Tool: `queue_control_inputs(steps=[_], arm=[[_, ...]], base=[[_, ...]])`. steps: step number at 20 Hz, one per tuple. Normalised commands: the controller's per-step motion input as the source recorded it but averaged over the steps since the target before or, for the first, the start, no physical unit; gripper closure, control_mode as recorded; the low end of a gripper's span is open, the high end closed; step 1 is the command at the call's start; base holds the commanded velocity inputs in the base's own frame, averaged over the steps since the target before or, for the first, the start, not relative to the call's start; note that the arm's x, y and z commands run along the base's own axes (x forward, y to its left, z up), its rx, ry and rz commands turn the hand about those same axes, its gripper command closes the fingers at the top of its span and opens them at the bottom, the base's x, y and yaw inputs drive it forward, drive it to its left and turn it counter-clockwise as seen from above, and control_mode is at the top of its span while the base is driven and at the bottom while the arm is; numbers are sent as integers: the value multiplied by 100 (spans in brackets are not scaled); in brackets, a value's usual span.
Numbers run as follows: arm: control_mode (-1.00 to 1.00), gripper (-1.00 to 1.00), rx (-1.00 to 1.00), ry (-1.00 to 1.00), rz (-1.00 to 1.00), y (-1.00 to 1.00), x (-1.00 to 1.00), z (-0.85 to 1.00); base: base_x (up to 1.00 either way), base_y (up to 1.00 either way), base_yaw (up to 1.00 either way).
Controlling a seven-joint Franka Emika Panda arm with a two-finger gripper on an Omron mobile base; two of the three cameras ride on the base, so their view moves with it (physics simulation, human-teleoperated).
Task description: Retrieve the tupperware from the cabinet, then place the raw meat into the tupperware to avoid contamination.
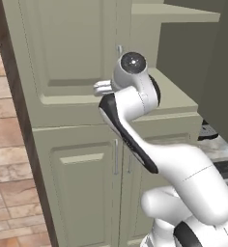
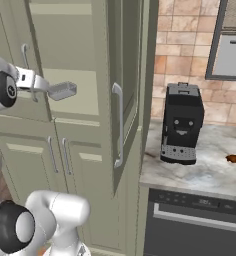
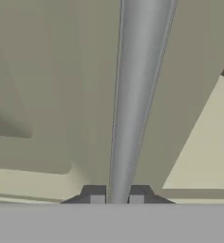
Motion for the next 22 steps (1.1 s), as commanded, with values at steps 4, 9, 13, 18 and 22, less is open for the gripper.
queue_control_inputs(steps=[4, 9, 13, 18, 22], arm=[[-100, 100, 1, 2, 0, 36, -100, -43], [-100, 100, 0, -2, 0, 63, -100, -37], [-100, 100, -2, 0, -3, 89, -61, -32], [-100, 100, -3, 2, -9, 94, -20, -22], [-100, 100, 0, 1, -5, 16, -20, -1]], base=[[0, 0, 0], [0, 0, 0], [0, 0, 0], [0, 0, 0], [0, 0, 0]])
